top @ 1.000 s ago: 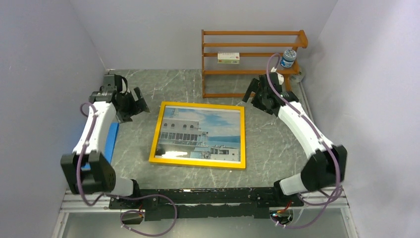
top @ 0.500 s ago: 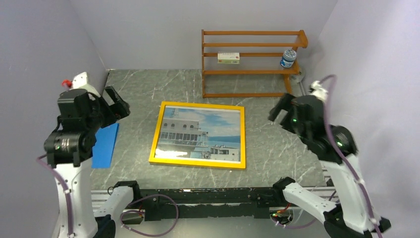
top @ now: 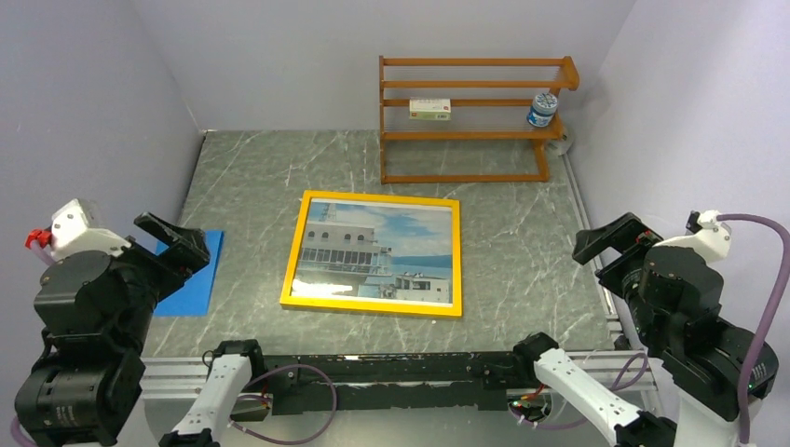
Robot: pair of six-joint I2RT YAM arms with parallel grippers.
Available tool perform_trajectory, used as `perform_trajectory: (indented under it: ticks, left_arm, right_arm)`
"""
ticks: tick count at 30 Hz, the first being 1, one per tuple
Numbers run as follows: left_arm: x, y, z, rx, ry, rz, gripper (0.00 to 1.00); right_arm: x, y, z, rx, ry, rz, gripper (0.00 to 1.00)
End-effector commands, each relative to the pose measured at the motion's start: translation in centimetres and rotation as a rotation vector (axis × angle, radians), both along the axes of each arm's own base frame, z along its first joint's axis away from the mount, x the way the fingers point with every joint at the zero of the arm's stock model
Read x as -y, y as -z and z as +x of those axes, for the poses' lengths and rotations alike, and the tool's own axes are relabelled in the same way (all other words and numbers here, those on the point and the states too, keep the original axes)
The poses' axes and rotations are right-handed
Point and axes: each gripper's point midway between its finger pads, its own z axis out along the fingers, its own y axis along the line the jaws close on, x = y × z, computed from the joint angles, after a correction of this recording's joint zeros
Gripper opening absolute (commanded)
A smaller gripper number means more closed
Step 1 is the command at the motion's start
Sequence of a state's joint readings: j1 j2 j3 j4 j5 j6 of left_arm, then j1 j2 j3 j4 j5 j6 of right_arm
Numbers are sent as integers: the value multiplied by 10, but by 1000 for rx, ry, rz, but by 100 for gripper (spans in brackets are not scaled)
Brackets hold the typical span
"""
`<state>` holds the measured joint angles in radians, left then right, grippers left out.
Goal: Put the photo into the frame
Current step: Reset both arms
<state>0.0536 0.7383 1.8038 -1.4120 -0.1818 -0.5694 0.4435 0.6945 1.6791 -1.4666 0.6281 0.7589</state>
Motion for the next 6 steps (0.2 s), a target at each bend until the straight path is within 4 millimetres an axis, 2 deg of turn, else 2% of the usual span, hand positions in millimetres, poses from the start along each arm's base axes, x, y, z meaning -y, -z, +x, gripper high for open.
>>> perform_trajectory:
  ticks: [1, 6]
  left_arm:
    - [1, 5, -7, -58, -16, -30, 94]
    - [4, 7, -9, -62, -2, -40, 94]
  right_arm:
    - [5, -7, -5, 1, 4, -30, 99]
    - [2, -2, -2, -20, -8, -35, 99]
